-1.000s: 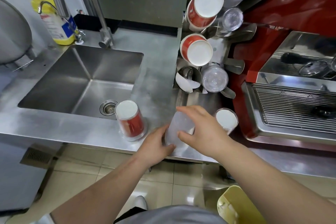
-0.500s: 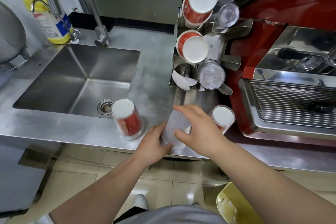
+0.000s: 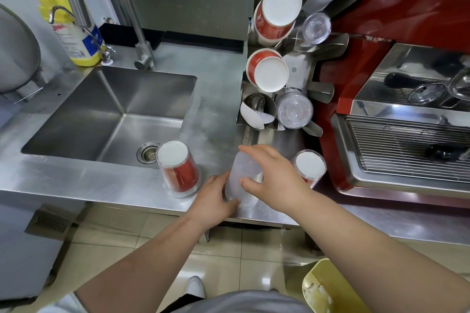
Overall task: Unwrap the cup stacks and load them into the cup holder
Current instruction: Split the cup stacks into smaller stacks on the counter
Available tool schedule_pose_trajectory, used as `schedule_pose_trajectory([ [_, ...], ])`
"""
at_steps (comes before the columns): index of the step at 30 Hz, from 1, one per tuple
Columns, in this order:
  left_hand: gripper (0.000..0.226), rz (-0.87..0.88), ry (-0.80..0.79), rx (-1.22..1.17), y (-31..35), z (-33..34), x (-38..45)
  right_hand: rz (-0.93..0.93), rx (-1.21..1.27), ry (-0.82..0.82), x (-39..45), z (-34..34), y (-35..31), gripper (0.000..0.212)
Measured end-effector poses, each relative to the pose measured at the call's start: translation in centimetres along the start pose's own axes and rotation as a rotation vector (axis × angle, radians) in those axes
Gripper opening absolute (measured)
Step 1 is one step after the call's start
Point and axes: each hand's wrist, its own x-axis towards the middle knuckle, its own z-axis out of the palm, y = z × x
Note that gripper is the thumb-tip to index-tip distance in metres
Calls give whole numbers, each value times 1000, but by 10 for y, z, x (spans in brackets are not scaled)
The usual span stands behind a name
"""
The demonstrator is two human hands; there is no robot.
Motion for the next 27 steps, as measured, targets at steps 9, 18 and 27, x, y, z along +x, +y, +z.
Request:
schedule_pose_trajectory([
  [9, 63, -33, -25, 10, 11, -11, -3, 30, -148, -146, 12, -12, -11, 66],
  [18, 56, -131, -39, 143, 41, -45, -2, 25, -512, -481, 38, -53, -39, 70],
  [27, 41, -134, -202, 255, 97, -98, 5, -153, -807, -555, 62, -89, -90, 45],
])
